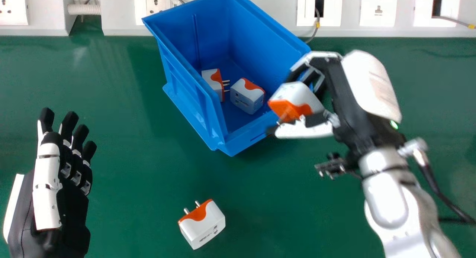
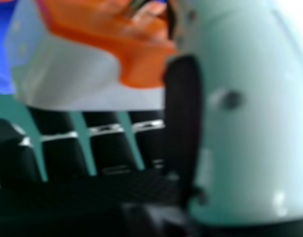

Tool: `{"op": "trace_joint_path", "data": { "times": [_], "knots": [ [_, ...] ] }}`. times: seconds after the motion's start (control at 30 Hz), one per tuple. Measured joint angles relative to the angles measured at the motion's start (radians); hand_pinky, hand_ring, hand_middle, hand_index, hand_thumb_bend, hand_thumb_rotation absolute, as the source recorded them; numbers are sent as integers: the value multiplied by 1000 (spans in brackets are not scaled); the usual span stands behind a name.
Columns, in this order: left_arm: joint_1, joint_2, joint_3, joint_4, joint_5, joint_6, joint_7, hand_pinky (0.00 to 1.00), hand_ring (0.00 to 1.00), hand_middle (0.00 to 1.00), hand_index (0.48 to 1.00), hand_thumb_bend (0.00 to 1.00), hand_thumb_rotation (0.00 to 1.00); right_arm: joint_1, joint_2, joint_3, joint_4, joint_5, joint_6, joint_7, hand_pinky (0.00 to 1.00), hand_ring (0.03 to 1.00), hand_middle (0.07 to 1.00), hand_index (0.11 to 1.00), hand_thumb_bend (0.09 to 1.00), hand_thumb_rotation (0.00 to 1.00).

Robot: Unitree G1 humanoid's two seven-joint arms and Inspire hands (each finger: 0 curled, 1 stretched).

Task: Pick all objects and put in blue box

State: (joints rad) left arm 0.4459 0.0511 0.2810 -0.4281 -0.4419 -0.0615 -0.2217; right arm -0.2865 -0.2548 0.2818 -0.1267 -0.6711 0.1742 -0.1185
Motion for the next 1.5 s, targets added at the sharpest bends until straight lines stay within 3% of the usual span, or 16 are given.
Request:
{"op": "trace_joint_path", "data": {
  "times": [0.2, 0.37, 0.43, 0.5, 0.57, 0.83, 0.97, 1.07, 1.3, 1.5],
  "knots": [
    [-1, -8, -4, 11, 5, -16, -5, 1000, 1000, 1000, 1000, 147, 999, -237, 63, 13, 248, -4, -3, -3, 120, 166, 240, 473, 484, 141],
    [12, -13, -11, 10, 29, -25, 4, 1000, 1000, 1000, 999, 150, 1000, -413, 114, 33, 450, -14, 45, -8, 170, 235, 314, 476, 484, 145],
    [16, -17, -12, 9, 25, -25, 3, 1000, 1000, 1000, 1000, 149, 1000, -475, 118, 50, 521, -31, 49, -21, 183, 253, 334, 478, 483, 146],
    [21, -21, -12, 8, 11, -26, 2, 1000, 1000, 1000, 1000, 145, 1000, -538, 125, 62, 616, -36, 24, -51, 199, 277, 359, 479, 483, 146],
    [25, -25, -13, 7, 8, -26, 2, 1000, 1000, 1000, 1000, 146, 1000, -597, 141, 66, 711, -27, 0, -61, 211, 295, 375, 479, 483, 145],
    [38, -35, -21, -1, 12, -31, 11, 1000, 1000, 1000, 1000, 140, 1000, -815, 215, 93, 1098, -5, -24, -69, 326, 446, 512, 487, 485, 140],
    [53, -38, -24, -17, 22, -33, 16, 1000, 1000, 1000, 1000, 142, 1000, -885, 228, 117, 1231, -5, -37, -81, 355, 479, 540, 488, 488, 132],
    [60, -42, -28, -23, 31, -33, 17, 1000, 1000, 1000, 1000, 144, 1000, -901, 238, 124, 1288, -5, -51, -103, 354, 480, 541, 489, 492, 126],
    [66, -45, -33, -25, 30, -34, 16, 1000, 1000, 1000, 1000, 147, 1000, -904, 258, 128, 1335, 9, -57, -113, 342, 464, 526, 488, 492, 135],
    [69, -56, -39, -26, 31, -37, 16, 1000, 1000, 1000, 1000, 147, 1000, -913, 272, 121, 1347, 38, -49, -95, 344, 465, 527, 489, 492, 146]
  ]
}}
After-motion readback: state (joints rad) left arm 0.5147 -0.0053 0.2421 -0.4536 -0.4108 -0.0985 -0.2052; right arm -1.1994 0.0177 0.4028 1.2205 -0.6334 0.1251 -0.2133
